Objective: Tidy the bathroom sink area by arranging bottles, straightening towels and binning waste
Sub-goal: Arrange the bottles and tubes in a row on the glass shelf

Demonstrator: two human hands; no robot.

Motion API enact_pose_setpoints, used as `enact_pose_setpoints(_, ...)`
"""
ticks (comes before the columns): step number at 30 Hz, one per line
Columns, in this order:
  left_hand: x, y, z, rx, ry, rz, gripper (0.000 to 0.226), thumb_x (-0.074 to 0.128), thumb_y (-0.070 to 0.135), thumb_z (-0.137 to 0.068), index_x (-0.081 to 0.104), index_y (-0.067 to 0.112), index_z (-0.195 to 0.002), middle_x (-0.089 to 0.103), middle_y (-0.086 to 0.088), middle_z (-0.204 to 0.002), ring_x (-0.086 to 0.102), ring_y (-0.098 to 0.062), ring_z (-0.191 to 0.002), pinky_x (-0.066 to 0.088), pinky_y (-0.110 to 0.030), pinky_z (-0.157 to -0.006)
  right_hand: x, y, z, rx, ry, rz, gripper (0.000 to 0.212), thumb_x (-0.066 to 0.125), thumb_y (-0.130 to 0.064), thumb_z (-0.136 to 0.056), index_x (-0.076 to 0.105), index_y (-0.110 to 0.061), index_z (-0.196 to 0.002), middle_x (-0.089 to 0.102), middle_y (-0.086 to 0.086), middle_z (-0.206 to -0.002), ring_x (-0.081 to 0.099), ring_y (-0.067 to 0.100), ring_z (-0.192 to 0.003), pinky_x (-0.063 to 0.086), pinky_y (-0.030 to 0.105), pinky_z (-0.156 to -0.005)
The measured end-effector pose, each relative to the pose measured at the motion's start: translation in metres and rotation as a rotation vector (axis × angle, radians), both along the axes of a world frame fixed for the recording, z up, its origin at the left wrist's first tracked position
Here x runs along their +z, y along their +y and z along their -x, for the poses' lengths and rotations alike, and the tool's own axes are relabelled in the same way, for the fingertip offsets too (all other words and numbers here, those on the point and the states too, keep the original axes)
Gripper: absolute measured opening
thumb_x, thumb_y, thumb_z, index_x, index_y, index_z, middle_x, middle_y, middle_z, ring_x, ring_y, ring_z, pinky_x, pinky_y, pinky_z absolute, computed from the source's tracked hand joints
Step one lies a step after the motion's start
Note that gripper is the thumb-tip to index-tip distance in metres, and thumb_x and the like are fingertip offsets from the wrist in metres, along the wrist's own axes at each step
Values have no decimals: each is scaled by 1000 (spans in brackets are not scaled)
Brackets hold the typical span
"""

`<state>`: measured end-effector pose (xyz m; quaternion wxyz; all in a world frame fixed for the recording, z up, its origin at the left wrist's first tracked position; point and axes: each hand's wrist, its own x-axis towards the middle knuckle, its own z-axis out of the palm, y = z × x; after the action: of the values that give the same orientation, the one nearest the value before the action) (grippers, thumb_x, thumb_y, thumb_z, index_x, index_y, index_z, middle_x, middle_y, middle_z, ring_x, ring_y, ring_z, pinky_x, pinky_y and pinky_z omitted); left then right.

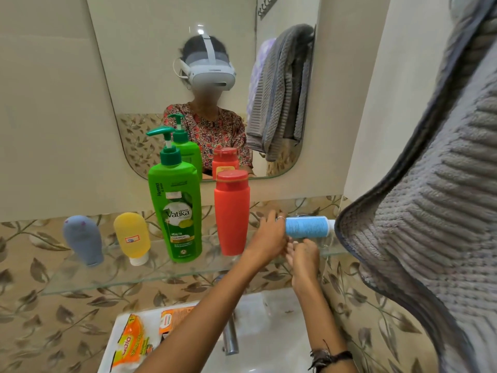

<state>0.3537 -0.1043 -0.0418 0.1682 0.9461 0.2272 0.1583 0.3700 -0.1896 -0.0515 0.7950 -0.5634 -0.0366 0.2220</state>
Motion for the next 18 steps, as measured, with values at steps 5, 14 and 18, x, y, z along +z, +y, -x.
enact_pose_setpoints(5, -17, -13, 16, 82, -162, -118, 47, 52, 12, -88, 35, 8, -131, 38, -11, -122, 42, -30, -109, 42, -36, -79, 0, 3, 1, -27, -8, 45, 24, 45, -19, -96, 56, -2, -110, 66, 14, -87, 64, 19, -70, 55, 24, -57)
enact_pose_setpoints(14, -8, -56, 61, -34, -740, 228, 38, 57, 17, -88, 45, 21, -124, 41, 5, -115, 47, -2, -101, 35, -7, -86, 16, -10, 11, 13, -286, 21, 41, 69, -24, -79, 55, -11, -116, 69, 7, -96, 69, 17, -80, 55, 31, -73)
enact_pose_setpoints(18, 4, -59, 77, -134, -860, 553, 26, 55, 18, -92, 51, 36, -110, 52, 9, -114, 52, 7, -105, 42, -7, -86, 24, -22, 11, 130, -349, -188, 25, 60, -7, -83, 61, -16, -107, 69, 7, -95, 69, 15, -78, 56, 27, -64)
